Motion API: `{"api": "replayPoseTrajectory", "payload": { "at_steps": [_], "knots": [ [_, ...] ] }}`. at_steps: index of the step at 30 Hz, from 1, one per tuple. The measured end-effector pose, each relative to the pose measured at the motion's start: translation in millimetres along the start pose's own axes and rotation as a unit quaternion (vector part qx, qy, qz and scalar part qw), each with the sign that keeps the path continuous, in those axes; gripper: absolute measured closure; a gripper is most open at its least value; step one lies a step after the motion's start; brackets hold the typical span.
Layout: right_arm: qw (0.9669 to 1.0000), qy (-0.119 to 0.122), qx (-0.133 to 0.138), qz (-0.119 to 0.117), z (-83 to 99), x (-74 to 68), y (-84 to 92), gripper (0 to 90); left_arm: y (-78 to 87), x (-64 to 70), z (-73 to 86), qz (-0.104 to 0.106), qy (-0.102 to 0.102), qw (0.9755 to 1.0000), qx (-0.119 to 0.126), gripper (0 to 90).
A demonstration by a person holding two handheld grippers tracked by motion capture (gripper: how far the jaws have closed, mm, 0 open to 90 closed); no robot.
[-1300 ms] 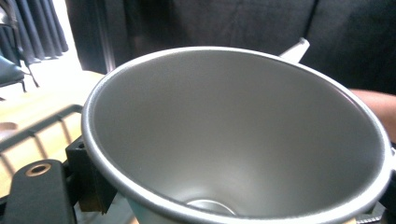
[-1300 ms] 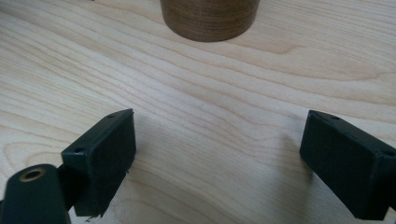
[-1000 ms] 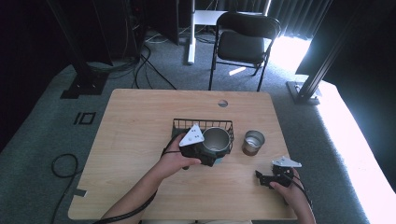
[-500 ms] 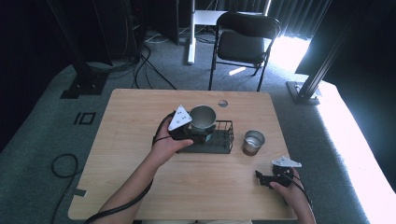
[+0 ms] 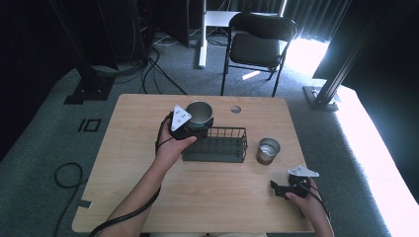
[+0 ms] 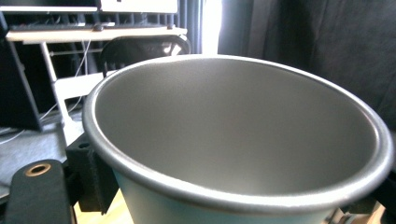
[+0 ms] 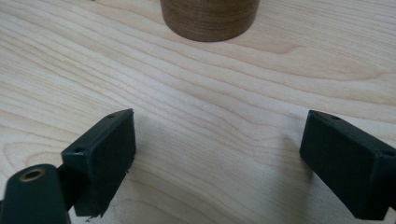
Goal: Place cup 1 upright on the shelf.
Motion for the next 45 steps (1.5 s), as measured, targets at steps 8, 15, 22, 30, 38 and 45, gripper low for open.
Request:
{"api": "replayPoseTrajectory", "payload": {
  "at_steps": [8,15,22,30,38,45],
  "knots": [
    [1.0,0.0,0.0,0.0,0.0,0.0,0.0,10.2,0.6,-4.7,17.8,-0.021,0.006,0.9997,-0.014,14.3],
    [1.0,0.0,0.0,0.0,0.0,0.0,0.0,10.2,-0.8,-10.5,38.6,-0.033,0.024,0.9989,-0.025,14.3],
    [1.0,0.0,0.0,0.0,0.0,0.0,0.0,10.2,-4.2,-13.0,56.7,-0.035,0.024,0.9981,-0.045,14.3],
    [1.0,0.0,0.0,0.0,0.0,0.0,0.0,10.2,-6.3,-12.0,68.4,-0.027,0.023,0.998,-0.051,14.2],
    [1.0,0.0,0.0,0.0,0.0,0.0,0.0,10.2,-5.4,-7.9,69.6,-0.017,-0.005,0.9979,-0.062,14.0],
    [1.0,0.0,0.0,0.0,0.0,0.0,0.0,10.2,-1.9,-6.7,66.6,-0.014,-0.018,0.9966,-0.079,9.3]
  ]
}}
Point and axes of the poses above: each handheld gripper's, and its own axes: y roughly backward along the jaws, z roughly out of its underside, x roughly to its right, the point moved 1 cm from there along -y, roughly forward along the jaws, and after that the axes turned 9 degrees about x, right-handed, at the moved point
